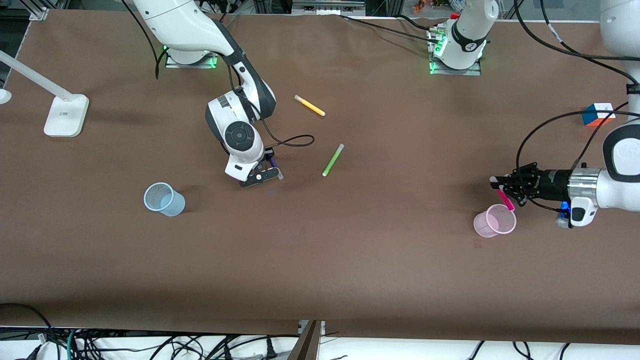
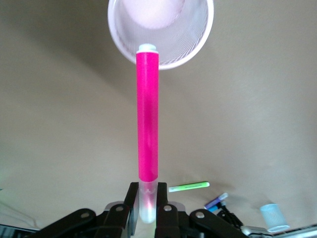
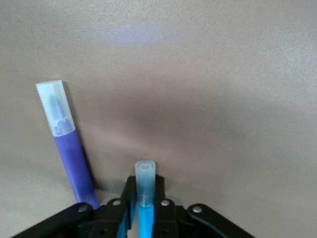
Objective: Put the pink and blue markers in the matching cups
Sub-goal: 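Carry the pink marker with the left gripper over the pink cup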
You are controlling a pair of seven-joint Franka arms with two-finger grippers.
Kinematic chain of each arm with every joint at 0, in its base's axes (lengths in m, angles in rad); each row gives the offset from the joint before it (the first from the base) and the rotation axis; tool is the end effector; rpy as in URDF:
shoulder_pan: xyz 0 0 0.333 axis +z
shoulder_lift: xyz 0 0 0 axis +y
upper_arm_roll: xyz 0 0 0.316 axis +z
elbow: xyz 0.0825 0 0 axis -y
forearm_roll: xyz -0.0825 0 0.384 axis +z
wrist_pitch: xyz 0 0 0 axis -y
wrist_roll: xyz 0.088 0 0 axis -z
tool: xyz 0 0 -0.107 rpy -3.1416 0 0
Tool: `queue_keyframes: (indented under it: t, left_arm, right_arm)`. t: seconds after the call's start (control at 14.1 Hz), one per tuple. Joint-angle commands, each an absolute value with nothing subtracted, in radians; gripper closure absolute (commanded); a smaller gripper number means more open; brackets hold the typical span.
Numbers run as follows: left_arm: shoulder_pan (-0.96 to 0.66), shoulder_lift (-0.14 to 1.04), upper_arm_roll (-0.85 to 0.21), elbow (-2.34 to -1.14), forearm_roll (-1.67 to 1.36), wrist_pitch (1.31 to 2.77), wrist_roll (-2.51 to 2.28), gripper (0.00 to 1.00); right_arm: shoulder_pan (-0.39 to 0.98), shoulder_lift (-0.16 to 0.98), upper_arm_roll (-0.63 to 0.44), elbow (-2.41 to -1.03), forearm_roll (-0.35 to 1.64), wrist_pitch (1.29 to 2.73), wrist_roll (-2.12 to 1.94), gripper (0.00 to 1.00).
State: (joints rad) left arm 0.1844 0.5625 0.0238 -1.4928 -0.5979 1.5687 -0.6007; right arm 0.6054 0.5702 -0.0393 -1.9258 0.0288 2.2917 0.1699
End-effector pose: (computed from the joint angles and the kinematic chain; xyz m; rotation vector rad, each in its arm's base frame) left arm 0.6516 0.0736 0.3305 2.2756 1.1839 -0.7715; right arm 0.5071 0.3235 0.1750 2.9980 0.5751 -0.2899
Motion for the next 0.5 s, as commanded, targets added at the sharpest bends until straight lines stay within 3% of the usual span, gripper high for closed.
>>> queue_keyframes:
  t: [0.0, 0.43]
  left_arm:
    - [0.222, 0.635, 0.009, -1.416, -0.688, 1.525, -0.589, 0.99]
    - [0.261, 0.724, 0.012, -1.338, -0.735, 1.466, -0.589, 1.00]
  right_arm:
    - [0.612, 0.568, -0.048, -1.933, 0.029, 2.304, 0.169, 1.00]
    - [0.601, 0.436, -0.130, -1.896, 0.037, 2.243, -0.046, 1.00]
